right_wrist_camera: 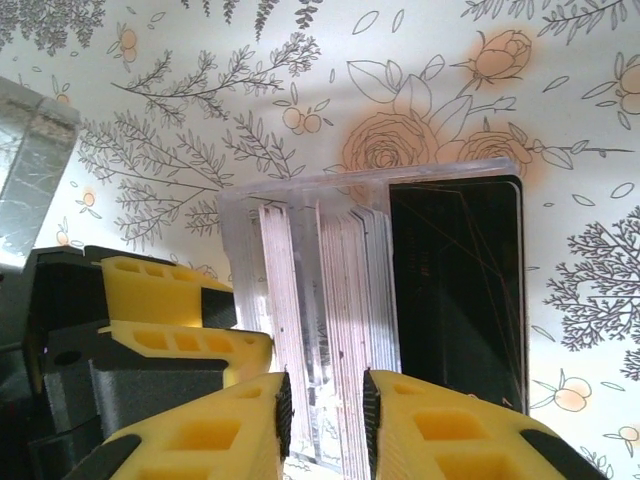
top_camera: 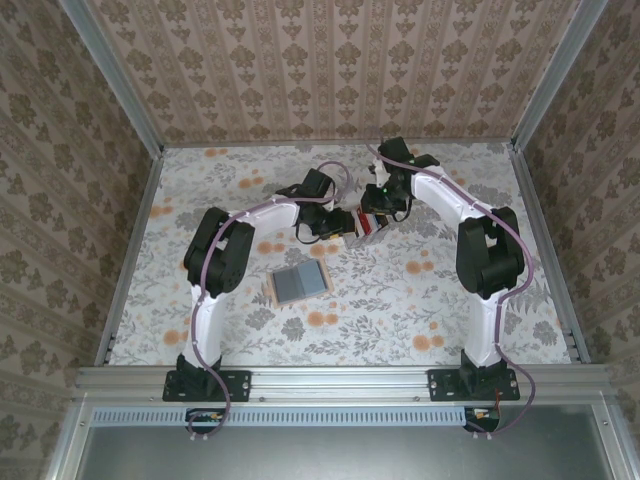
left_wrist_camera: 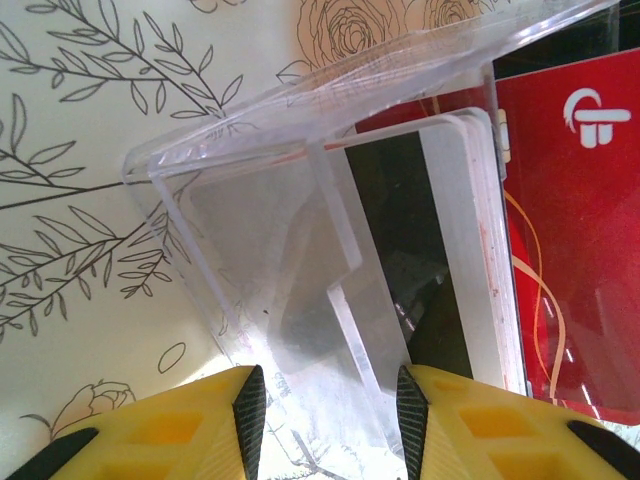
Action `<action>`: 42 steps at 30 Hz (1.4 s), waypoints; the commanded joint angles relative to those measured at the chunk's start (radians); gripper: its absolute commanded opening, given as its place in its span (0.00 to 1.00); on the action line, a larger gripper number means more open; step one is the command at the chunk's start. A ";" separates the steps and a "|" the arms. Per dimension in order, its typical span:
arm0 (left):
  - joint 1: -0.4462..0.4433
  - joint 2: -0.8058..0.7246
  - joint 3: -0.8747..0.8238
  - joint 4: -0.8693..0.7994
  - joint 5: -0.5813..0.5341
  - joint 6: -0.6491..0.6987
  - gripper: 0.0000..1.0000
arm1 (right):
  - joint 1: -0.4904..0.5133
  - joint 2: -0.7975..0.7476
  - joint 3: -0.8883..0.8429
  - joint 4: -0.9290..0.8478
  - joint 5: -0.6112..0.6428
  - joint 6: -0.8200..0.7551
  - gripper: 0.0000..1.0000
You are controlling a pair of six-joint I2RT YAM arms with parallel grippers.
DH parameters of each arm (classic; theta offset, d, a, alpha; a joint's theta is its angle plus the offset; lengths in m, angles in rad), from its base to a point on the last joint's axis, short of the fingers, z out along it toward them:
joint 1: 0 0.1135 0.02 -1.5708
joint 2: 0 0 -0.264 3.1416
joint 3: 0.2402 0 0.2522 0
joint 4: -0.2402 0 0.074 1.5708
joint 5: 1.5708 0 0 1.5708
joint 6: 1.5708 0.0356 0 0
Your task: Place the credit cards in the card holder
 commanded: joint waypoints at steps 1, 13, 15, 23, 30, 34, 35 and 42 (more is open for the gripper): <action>-0.009 -0.013 -0.001 -0.027 -0.002 -0.011 0.42 | -0.009 -0.013 -0.009 -0.022 0.056 -0.013 0.29; -0.012 -0.009 0.003 -0.028 -0.002 -0.011 0.42 | 0.004 0.052 -0.002 -0.013 0.001 -0.004 0.32; -0.012 -0.006 0.004 -0.027 -0.002 -0.012 0.42 | 0.009 0.056 0.002 -0.013 -0.011 -0.002 0.32; -0.012 -0.004 0.007 -0.025 0.001 -0.013 0.42 | 0.020 0.074 0.017 -0.009 -0.044 0.005 0.32; -0.012 -0.008 0.008 -0.034 -0.002 -0.008 0.42 | 0.025 0.106 0.028 -0.015 -0.034 0.000 0.33; -0.012 -0.004 0.011 -0.033 0.001 -0.011 0.42 | 0.029 0.103 0.029 -0.013 -0.034 0.002 0.34; -0.012 -0.004 0.013 -0.034 0.002 -0.011 0.42 | 0.029 0.099 0.031 -0.016 -0.035 0.001 0.34; -0.012 -0.002 0.026 -0.044 0.001 -0.006 0.42 | 0.029 0.044 0.041 -0.027 -0.033 -0.001 0.33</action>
